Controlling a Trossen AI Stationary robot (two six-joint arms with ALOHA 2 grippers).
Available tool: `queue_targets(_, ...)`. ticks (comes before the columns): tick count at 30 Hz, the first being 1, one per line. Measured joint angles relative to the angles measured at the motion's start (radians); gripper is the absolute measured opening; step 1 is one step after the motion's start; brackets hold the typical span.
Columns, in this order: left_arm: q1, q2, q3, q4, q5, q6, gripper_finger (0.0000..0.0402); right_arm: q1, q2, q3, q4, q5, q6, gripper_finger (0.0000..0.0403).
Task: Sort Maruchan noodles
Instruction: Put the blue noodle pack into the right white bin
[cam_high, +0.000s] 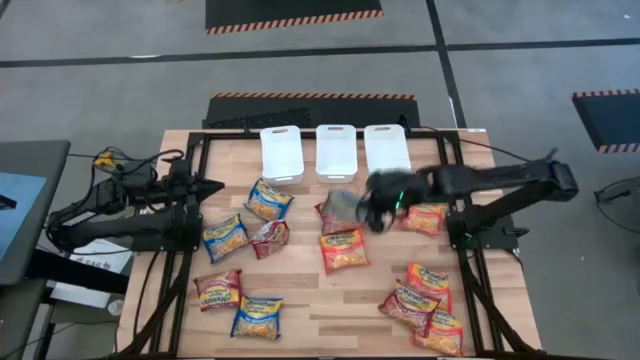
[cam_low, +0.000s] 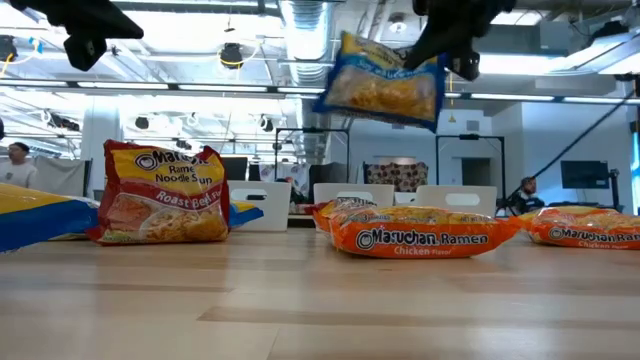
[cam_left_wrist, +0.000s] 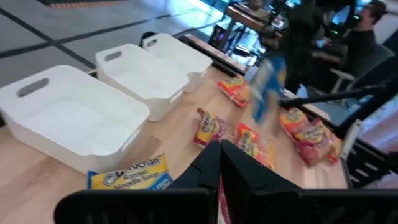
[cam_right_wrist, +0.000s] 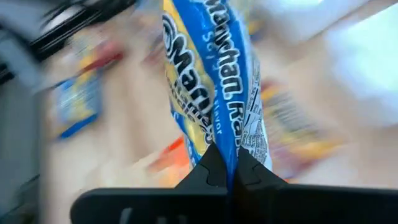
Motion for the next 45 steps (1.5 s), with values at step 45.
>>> queue_targets(45,0.0,0.0,0.0,0.007,-0.364,0.021,0.0,-0.934,0.383,0.178,-0.145,-0.145,-0.936,0.0009)
